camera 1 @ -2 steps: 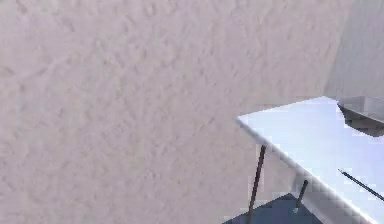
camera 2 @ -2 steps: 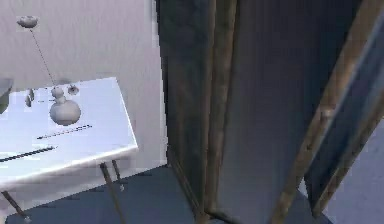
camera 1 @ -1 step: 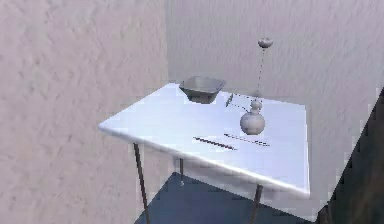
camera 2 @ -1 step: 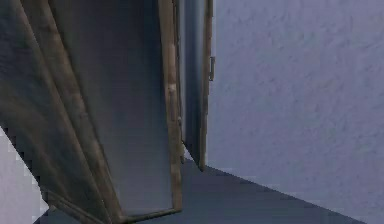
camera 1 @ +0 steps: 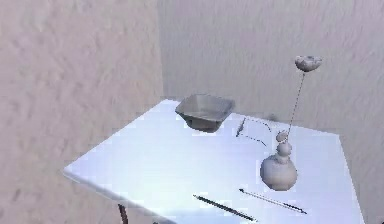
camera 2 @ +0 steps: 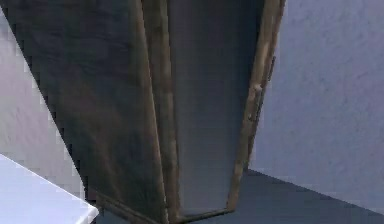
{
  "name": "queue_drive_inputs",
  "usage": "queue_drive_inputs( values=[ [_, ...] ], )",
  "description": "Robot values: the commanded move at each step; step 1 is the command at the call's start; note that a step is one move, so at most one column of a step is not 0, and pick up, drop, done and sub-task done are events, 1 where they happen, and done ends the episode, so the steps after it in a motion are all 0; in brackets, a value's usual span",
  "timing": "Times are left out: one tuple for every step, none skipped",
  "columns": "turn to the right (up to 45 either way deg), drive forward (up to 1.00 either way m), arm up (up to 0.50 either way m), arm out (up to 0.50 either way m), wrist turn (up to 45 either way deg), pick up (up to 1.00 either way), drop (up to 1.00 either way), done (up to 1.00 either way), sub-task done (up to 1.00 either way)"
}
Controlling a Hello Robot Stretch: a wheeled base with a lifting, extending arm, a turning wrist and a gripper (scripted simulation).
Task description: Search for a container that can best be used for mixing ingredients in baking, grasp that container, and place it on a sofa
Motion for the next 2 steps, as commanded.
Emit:
queue_drive_inputs(
  values=[
    [-45.0,0.00,0.00,0.00,0.0,0.00,0.00,0.00,0.00],
    [-36.0,0.00,0.00,0.00,0.0,0.00,0.00,0.00,0.00]
  ],
)
